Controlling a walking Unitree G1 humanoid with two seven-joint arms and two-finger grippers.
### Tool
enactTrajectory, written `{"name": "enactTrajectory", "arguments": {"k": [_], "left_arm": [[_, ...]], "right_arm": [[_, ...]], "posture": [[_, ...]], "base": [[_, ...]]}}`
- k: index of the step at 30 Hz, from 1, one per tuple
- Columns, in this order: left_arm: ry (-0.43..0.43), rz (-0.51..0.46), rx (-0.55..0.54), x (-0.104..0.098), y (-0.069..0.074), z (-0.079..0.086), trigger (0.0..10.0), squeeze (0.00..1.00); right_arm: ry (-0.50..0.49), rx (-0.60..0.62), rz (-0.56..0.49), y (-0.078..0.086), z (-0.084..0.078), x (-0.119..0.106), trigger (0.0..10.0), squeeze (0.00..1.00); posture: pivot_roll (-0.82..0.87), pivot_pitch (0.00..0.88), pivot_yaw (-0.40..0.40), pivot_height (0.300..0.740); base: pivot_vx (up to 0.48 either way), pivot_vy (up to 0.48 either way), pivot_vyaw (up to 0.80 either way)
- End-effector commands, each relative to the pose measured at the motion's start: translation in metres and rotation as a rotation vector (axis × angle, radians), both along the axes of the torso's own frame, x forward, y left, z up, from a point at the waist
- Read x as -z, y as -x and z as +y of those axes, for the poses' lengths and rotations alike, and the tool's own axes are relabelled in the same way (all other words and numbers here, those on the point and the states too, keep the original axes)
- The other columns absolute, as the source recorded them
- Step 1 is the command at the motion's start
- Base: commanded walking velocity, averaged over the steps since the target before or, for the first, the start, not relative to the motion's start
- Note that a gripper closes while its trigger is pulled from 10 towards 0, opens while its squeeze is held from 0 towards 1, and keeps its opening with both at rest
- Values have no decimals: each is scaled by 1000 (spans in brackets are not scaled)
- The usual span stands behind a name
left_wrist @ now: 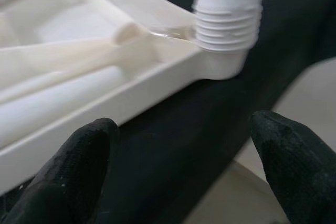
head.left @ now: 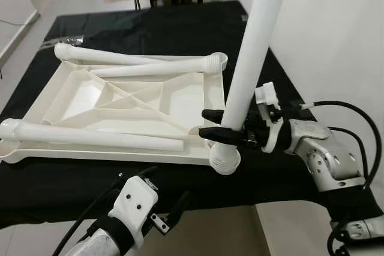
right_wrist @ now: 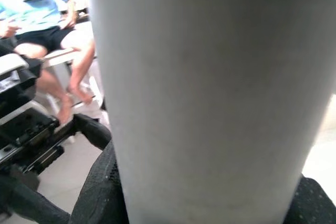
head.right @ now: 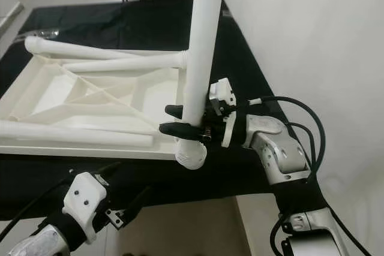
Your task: Building children table
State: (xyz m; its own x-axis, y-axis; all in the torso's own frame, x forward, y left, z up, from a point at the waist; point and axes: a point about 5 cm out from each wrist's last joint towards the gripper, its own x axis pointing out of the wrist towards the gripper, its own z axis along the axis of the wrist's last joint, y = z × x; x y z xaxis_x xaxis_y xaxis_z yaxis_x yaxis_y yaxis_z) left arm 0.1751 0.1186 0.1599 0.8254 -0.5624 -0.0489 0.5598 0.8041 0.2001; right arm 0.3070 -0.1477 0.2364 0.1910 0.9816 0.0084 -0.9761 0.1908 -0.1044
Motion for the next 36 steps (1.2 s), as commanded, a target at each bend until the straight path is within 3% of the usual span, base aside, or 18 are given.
{"name": "enactTrajectory", "arguments": {"k": [1,8,17,23,30,36], "left_arm": [[-5,35,60,1,7,-3,10000,0],[8,68,134,0,13,-5,10000,0],[7,75,146,-3,13,0,10000,0],[34,68,134,-4,3,3,10000,0],[83,99,175,-4,-6,3,10000,0],[88,101,186,-5,-7,3,10000,0]], "right_arm": [[34,-45,3,4,2,4,10000,0],[123,-103,-19,9,5,16,10000,0],[152,-45,-47,-11,0,15,10000,0],[156,-25,-40,-20,2,20,10000,0],[184,-124,-35,-14,7,26,10000,0],[298,-219,-65,-8,4,36,10000,0]], "posture": [[15,304,-1,740],[16,309,12,740],[18,301,11,740],[24,288,4,740],[26,286,5,740],[28,293,5,740]], "base": [[0,0,0],[0,0,0],[0,0,0],[0,0,0],[0,0,0],[0,0,0]]}}
